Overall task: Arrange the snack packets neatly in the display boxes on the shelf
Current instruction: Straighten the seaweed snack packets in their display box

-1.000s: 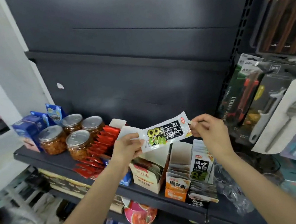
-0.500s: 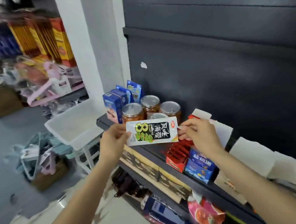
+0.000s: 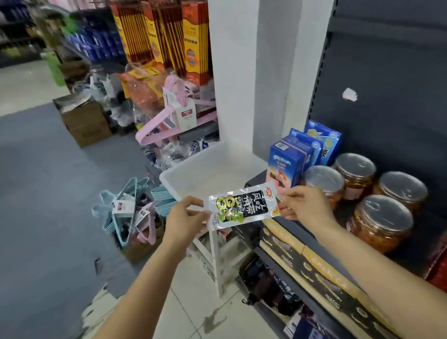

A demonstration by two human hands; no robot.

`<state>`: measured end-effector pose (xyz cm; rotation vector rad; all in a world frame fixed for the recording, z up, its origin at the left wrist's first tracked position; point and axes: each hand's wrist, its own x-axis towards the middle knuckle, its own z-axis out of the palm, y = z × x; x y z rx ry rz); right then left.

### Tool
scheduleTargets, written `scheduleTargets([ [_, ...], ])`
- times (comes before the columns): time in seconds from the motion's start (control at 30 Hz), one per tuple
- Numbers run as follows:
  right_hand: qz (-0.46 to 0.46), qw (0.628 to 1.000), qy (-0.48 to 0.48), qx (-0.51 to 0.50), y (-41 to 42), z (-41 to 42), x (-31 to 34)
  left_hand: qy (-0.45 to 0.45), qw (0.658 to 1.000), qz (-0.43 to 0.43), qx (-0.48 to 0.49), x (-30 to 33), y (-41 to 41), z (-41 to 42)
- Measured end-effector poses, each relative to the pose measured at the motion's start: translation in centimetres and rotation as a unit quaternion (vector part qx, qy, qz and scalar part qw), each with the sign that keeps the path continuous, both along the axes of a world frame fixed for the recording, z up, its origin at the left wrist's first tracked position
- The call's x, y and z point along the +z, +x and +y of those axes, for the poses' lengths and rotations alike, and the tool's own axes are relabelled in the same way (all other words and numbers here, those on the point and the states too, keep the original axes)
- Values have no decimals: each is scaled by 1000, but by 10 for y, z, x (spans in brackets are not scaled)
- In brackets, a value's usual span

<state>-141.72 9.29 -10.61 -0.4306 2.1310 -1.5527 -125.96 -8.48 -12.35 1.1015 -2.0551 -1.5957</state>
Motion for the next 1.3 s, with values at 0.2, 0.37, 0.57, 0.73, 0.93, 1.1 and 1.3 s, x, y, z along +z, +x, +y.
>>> scheduleTargets([
  [0.2, -24, 1000, -12, 7, -33, -88, -13, 10, 999, -8, 43, -12, -31, -73],
  [0.37, -33, 999, -18, 7, -84, -168, -28, 5, 999, -23, 47, -16, -82, -153],
  [0.57, -39, 999, 11, 8, -150, -243, -40, -1, 998, -63, 28, -18, -153, -233],
  [0.73, -28, 997, 68, -8, -188, -283, -66, 40, 997, -72, 9, -38, -190, -274],
  [0.93, -13, 981, 193, -31, -211, -309, -122, 110, 981, -157, -22, -98, -222, -301],
  [1.1, -24, 954, 298, 14, -213, -317, -171, 151, 956, -244, -58, -151, -242, -309],
  [1.3, -56, 918, 386, 75, -215, -326, -214, 65, 935, -325, -125, -194, -258, -314],
])
